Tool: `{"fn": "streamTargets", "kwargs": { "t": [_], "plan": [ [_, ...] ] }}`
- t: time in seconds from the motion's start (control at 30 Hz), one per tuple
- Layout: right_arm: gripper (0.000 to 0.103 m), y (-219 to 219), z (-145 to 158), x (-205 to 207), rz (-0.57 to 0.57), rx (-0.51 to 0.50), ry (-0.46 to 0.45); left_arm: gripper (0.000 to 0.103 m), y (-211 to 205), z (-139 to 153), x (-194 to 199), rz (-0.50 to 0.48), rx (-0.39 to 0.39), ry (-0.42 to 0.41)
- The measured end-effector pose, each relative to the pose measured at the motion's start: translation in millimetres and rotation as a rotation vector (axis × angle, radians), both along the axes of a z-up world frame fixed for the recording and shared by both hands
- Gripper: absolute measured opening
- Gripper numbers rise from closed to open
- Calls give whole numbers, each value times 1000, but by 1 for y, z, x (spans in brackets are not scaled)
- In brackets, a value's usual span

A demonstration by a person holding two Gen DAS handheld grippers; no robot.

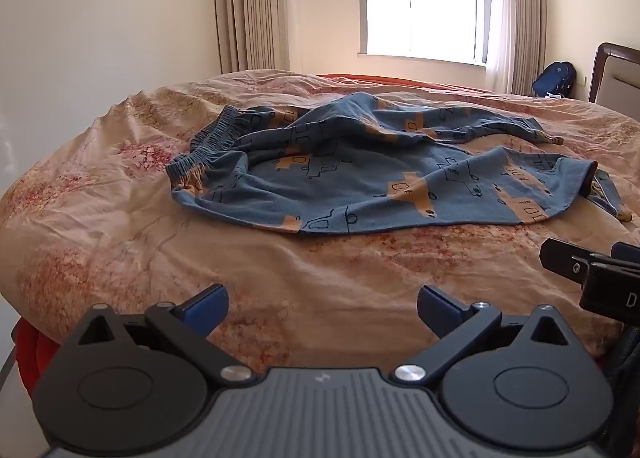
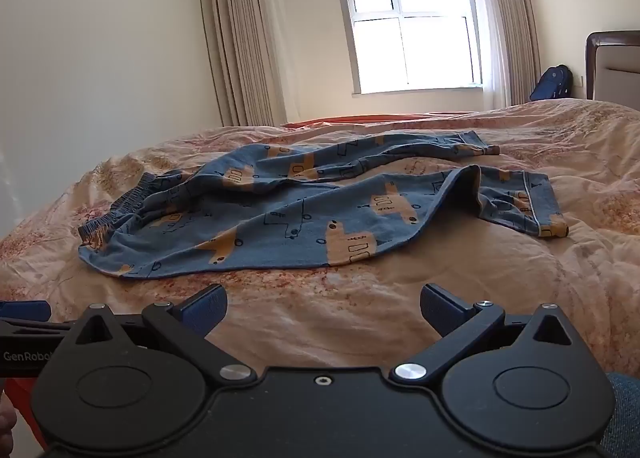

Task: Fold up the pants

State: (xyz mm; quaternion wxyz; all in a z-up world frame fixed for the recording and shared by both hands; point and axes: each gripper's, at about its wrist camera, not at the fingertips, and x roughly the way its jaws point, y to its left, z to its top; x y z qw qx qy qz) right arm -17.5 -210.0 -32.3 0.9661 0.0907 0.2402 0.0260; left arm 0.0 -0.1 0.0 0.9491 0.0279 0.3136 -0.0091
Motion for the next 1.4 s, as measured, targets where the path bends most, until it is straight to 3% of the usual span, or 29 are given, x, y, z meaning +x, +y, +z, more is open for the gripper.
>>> {"fn": "streamTargets", "kwargs": {
  "t": [1.4],
  "plan": [
    [103,-5,-6,-2,-10,38,6,103,5,-7,0,29,-17,33]
  ]
}}
